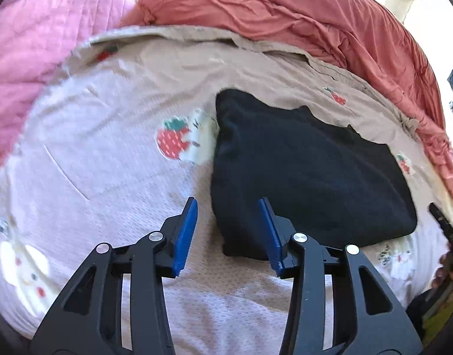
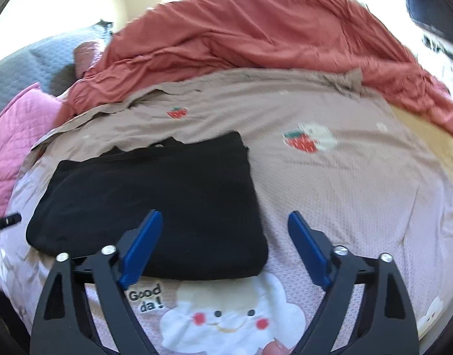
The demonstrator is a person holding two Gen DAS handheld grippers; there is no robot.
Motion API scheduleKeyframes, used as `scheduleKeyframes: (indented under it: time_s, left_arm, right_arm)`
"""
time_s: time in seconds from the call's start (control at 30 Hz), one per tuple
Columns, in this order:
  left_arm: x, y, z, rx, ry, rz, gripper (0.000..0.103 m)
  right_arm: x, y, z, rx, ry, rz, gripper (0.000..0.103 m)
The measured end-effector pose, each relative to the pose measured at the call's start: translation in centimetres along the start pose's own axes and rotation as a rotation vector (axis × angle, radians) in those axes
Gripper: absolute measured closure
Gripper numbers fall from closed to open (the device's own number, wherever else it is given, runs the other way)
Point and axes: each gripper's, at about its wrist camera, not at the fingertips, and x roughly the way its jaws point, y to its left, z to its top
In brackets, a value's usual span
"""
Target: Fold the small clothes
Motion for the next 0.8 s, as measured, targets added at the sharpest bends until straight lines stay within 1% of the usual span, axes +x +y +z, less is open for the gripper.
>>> scheduleKeyframes:
  time_s: [0.03, 0.1, 0.23, 0.33, 0.37, 0.43, 0.5, 0.6, 0.67, 0.73, 0.8]
  left_arm:
    - [-0.3, 0.0, 0.1, 0.008, -0.010, 0.011, 0.064]
    - [-0.8, -0.1, 0.3, 0.018, -0.029, 0.015, 0.055]
    - [-1.6, 0.1, 0.8, 0.015, -0.048, 0.011, 0.052]
    - [-1.9, 0.5, 1.1, 0.007, -0.058, 0.011, 0.048]
    - [-2.1, 0.6, 1.2, 0.007, -0.064, 0.015, 0.043]
    - [-2.3, 0.8, 1.3, 0.010, -0.071, 0.022, 0.041]
    - [-2.6, 1.0, 1.5, 0.015, -0.076, 0.031, 0.035]
    - [-3.2, 1.3, 1.7, 0.030, -0.089, 0.051, 0.034]
    - [-3.4, 1.6, 1.9, 0.036, -0.099, 0.069, 0.028]
    - [-3.6, 1.7, 2.0, 0.038, -0.104, 0.071, 0.027]
    - [-3.7, 2.0, 2.0, 0.037, -0.108, 0.075, 0.023]
  right_arm:
    - [-0.5, 0.4, 0.0, -0.013, -0.019, -0.008, 0.011]
    - [-1.6, 1.5, -0.1, -0.034, -0.063, -0.023, 0.010]
    - [-3.0, 2.8, -0.4, -0.060, -0.102, -0.030, 0.008]
    - [-3.5, 3.7, -0.7, -0.061, -0.096, -0.010, 0.008]
    - [-3.6, 4.1, -0.9, -0.064, -0.090, 0.000, 0.007]
    - [-3.8, 4.9, -1.1, -0.073, -0.083, 0.011, 0.007]
    - [-4.0, 6.1, -1.2, -0.097, -0.078, 0.021, 0.007]
    - [-4.2, 7.9, -1.4, -0.137, -0.076, 0.032, 0.007]
    - [-4.3, 9.3, -1.4, -0.169, -0.072, 0.050, 0.007]
    - [-4.5, 10.7, -1.6, -0.194, -0.071, 0.063, 0.006]
    - [-4.6, 11.8, -1.7, -0.216, -0.066, 0.078, 0.006]
